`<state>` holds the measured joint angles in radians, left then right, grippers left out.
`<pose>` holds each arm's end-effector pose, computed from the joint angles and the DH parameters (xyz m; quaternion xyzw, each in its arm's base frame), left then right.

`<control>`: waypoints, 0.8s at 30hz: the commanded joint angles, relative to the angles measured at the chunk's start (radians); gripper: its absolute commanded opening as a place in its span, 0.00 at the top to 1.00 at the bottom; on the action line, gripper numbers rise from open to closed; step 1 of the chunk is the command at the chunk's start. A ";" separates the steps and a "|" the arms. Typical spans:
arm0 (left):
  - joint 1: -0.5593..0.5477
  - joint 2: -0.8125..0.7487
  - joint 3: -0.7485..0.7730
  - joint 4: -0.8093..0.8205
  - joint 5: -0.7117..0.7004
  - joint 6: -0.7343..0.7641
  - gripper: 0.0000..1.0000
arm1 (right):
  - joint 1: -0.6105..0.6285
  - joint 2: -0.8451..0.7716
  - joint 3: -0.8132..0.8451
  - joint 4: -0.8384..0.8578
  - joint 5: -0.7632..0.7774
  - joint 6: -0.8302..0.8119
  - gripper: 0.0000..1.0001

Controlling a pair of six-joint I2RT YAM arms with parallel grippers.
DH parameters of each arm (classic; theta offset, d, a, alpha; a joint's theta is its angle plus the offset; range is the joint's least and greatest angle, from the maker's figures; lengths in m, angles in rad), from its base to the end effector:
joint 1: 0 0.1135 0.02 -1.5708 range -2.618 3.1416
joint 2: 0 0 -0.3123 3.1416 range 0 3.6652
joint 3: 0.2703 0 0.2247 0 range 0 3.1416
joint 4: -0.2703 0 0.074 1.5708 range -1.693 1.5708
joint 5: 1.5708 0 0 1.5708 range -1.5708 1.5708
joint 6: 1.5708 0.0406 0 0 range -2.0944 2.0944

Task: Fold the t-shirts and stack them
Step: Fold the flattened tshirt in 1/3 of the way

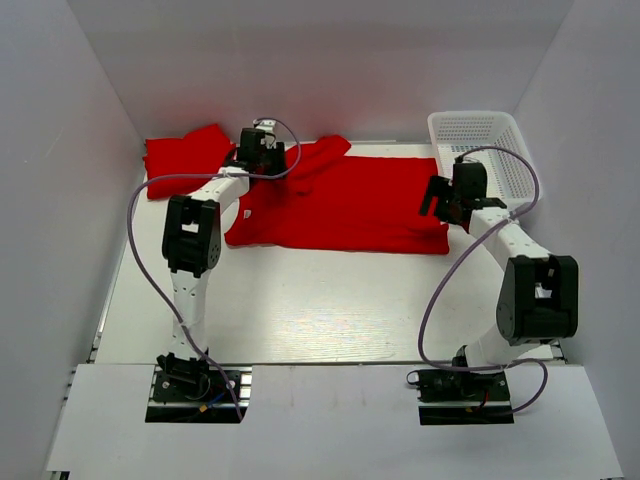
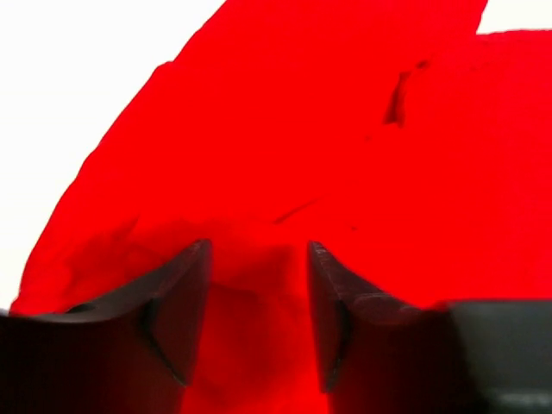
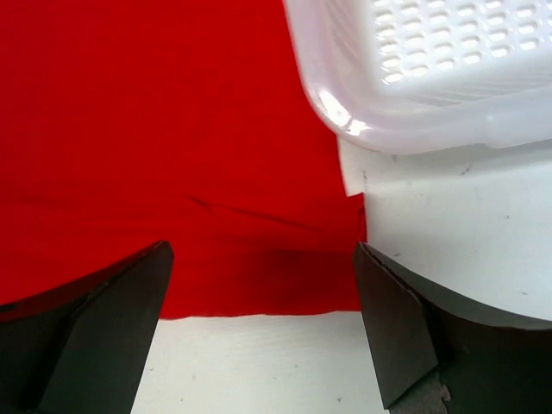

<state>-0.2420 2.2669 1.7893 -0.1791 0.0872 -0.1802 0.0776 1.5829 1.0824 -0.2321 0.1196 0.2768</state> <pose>0.5145 -0.1306 0.2370 0.0469 0.8955 -0.1306 0.4229 0.3269 0.0206 0.2981 0.1149 0.9049 0.0179 0.4095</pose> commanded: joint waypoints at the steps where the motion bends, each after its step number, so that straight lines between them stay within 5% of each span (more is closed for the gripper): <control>1: 0.016 0.014 0.097 -0.008 0.051 -0.021 0.34 | 0.010 -0.066 -0.025 0.047 -0.069 -0.056 0.10; 3: 0.017 0.025 0.133 -0.039 0.063 -0.021 0.15 | 0.016 -0.093 -0.033 0.042 -0.097 -0.067 0.10; 7: 0.017 -0.013 0.079 -0.039 0.072 -0.021 0.02 | 0.028 -0.115 -0.064 0.031 -0.165 -0.114 0.10; 17: 0.006 -0.383 -0.448 -0.007 0.032 -0.077 0.00 | 0.079 -0.100 -0.150 0.040 -0.199 -0.103 0.10; 24: 0.015 -0.431 -0.590 0.047 0.068 -0.126 0.00 | 0.074 0.052 -0.063 0.111 -0.155 -0.064 0.10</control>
<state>-0.2310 1.8759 1.2243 -0.1654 0.1276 -0.2714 0.1566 1.5860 0.9527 -0.1913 -0.0517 0.1951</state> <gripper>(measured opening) 0.997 0.904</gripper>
